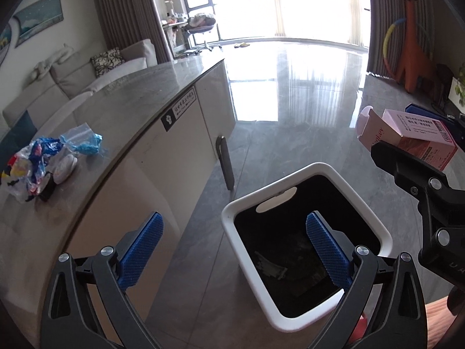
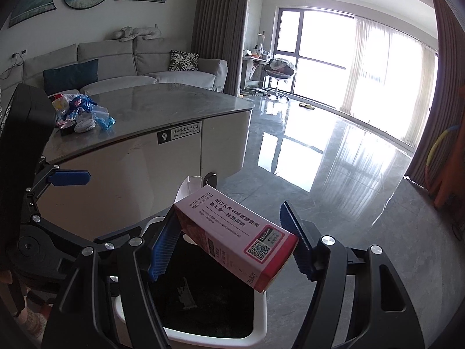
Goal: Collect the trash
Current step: 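Lower the pink box into the bin and open the right tool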
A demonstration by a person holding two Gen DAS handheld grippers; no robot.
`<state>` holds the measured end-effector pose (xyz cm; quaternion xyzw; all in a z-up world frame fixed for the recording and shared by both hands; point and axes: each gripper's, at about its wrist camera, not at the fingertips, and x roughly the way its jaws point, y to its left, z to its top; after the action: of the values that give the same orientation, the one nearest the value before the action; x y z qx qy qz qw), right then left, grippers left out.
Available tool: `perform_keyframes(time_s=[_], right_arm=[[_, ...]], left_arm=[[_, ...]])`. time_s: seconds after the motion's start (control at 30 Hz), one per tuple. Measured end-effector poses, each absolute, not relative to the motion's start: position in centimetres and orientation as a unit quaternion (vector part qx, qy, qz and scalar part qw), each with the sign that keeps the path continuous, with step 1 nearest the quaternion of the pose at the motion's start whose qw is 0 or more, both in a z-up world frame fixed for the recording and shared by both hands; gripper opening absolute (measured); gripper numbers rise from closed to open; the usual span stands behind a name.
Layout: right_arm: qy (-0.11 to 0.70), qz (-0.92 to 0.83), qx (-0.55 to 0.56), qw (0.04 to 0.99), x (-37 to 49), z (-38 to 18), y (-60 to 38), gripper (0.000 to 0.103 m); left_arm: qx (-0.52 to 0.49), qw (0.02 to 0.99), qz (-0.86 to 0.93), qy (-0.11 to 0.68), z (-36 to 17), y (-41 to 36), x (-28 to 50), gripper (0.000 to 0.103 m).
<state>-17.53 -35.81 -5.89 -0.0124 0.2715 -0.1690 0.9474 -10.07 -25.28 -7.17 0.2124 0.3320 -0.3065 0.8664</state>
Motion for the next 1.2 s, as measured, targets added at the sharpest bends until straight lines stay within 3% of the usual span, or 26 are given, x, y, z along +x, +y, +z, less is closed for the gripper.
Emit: perform_keyframes(time_s=[0.3, 0.63, 0.7, 0.73, 0.77, 1.2], right_arm=[[0.300, -0.148, -0.023, 0.942, -14.3, -7.7, -33.9, 0.069], [0.341, -0.151, -0.034, 0.927, -11.6, -9.9, -32.8, 0.070], [0.358, -0.144, -0.027, 0.922, -11.2, -10.5, -32.9, 0.072], [0.359, -0.145, -0.028, 0.922, -11.3, -10.7, -32.9, 0.082], [0.361, -0.142, -0.024, 0.921, -11.4, -10.9, -33.0, 0.099], [0.279, -0.162, -0.023, 0.946, -13.4, -7.7, -32.9, 0.099]], left_arm=[[0.159, 0.909, -0.256, 0.289, -3.5, -20.1, -7.9, 0.099], [0.155, 0.912, -0.243, 0.291, -3.1, -17.9, -6.3, 0.099], [0.152, 0.913, -0.239, 0.294, -3.2, -17.7, -6.1, 0.099], [0.150, 0.913, -0.239, 0.296, -3.2, -17.5, -5.9, 0.099], [0.148, 0.913, -0.237, 0.297, -3.2, -17.3, -5.7, 0.099], [0.132, 0.917, -0.234, 0.293, -2.9, -16.8, -5.4, 0.099]])
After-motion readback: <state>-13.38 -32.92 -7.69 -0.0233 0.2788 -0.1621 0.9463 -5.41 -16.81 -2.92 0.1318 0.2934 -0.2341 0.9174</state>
